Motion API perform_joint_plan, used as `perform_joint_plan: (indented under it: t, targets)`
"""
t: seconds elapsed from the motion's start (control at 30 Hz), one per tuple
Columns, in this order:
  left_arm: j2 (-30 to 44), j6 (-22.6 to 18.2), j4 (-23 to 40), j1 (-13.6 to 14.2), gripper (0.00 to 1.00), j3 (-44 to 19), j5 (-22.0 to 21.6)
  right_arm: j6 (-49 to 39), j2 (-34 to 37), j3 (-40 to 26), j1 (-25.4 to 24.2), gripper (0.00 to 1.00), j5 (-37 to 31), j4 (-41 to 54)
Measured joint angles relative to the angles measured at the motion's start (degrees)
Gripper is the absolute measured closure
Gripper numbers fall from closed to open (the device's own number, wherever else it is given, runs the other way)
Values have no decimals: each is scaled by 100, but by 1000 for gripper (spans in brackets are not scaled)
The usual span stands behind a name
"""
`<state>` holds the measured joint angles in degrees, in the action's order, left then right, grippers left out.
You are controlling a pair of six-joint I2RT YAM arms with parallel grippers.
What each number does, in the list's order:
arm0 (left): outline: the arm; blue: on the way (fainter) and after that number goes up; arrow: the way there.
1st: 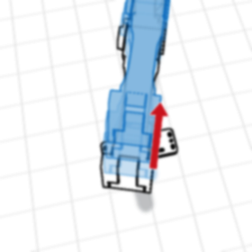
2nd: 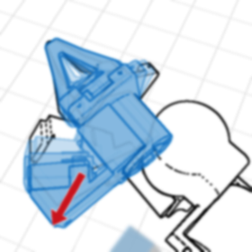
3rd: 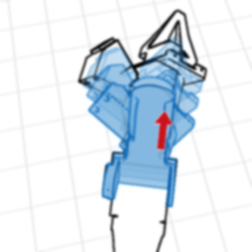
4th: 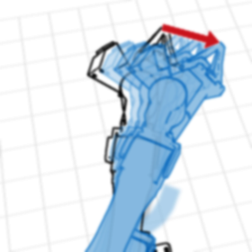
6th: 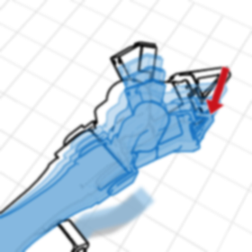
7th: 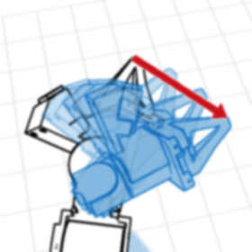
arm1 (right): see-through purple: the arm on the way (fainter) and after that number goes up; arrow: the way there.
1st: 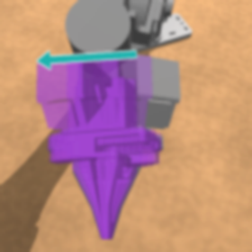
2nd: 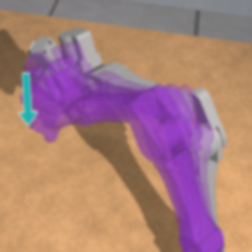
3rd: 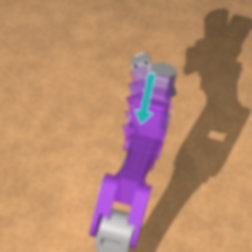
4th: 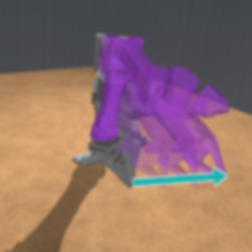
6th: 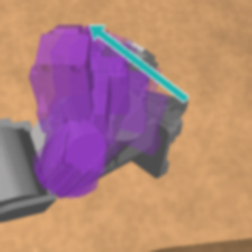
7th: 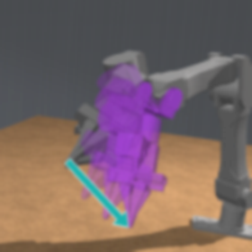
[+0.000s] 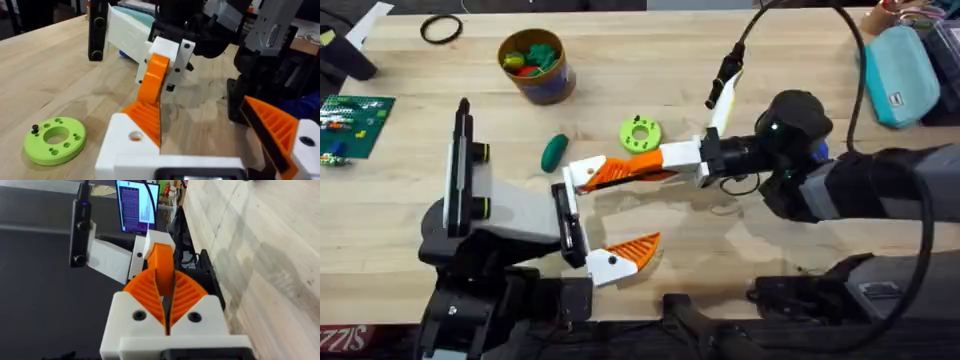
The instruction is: Pick up the gripper from the table and insert it into the empty holder that is missing its gripper. Then pick up a screw, insert it into the mounting hole, and use the screwdriver to tighten it. Finally, clean up the table by picking up the vegetable and placing it into the bucket.
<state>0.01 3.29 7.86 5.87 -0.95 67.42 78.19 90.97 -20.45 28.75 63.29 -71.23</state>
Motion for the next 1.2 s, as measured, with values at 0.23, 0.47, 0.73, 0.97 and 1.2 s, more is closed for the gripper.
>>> perform_joint_plan:
  t: [0.23,0.47,0.73,0.97,1.2]
  targets:
    - [0,19,-2,0,14,0,-19,0,-3,-2,15,993,-85,53]
    - [0,57,-39,-44,14,11,-185,0,-5,0,242,994,-518,43]
    - [-2,81,-55,-79,14,11,-315,-2,-5,-2,385,994,-876,14]
    - [0,61,-39,-102,14,11,-272,-81,-5,-307,447,994,-814,459]
    - [0,114,-59,-186,14,11,-478,-494,-16,-720,543,994,-855,1292]
